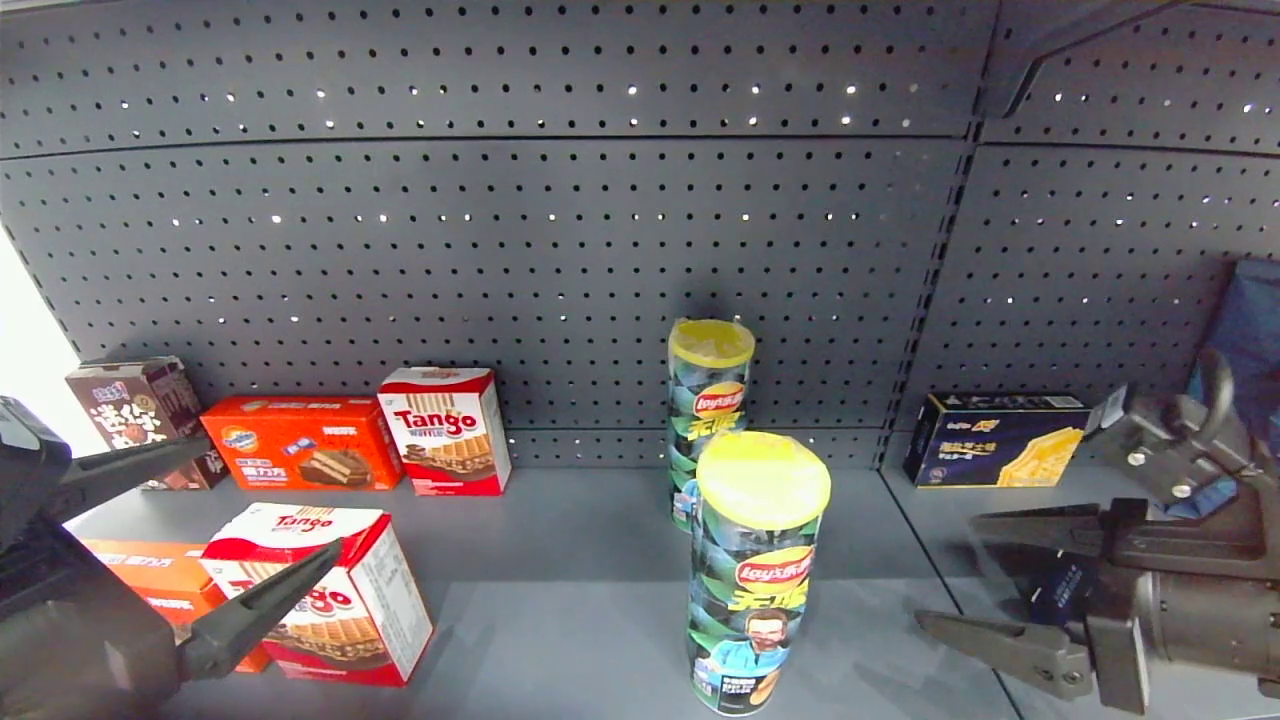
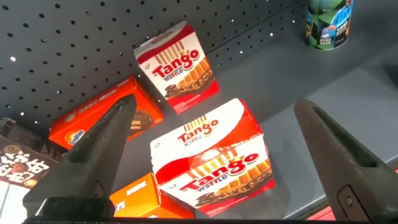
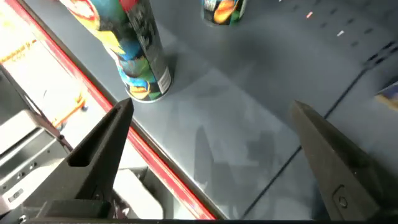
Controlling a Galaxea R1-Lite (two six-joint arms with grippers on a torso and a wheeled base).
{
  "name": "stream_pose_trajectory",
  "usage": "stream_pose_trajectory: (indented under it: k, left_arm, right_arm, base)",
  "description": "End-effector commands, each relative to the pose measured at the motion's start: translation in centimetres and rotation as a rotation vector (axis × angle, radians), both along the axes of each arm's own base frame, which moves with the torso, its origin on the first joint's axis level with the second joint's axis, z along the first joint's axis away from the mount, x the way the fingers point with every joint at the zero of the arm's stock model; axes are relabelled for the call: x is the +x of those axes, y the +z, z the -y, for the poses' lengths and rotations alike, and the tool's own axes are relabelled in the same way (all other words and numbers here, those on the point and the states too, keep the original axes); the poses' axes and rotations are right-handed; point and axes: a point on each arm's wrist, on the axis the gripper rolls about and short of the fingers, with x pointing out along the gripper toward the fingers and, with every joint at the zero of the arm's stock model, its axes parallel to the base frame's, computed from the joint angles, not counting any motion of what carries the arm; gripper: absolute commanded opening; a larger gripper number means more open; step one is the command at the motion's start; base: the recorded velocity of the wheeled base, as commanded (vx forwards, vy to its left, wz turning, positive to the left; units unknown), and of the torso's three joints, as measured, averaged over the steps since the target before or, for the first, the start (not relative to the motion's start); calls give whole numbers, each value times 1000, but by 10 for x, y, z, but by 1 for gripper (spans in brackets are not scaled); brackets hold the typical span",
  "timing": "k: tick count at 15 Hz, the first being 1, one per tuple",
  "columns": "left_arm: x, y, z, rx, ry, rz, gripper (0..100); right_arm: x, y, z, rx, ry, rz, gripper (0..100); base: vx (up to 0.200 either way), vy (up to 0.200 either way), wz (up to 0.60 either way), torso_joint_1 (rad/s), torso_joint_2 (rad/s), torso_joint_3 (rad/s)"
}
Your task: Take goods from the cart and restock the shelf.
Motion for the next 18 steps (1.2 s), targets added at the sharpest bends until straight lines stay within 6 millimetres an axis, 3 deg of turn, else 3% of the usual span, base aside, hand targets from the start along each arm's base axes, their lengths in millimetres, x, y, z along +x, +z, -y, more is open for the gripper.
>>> stream_pose_trajectory:
  k: [1, 8, 18]
  left_arm:
    - [1, -2, 0, 2, 2, -8, 100]
    - [2, -2, 1, 2, 1, -13, 100]
    - [2, -1, 0, -32, 9, -21, 100]
  right_arm:
    - [11, -11, -9, -32, 11, -54, 100]
    - [30, -26, -24, -57, 25, -95, 100]
    - [45, -29, -42, -71, 55, -111, 100]
  base:
    - [0, 0, 0, 0, 0, 0]
    - [0, 0, 0, 0, 0, 0]
    - [0, 0, 0, 0, 0, 0]
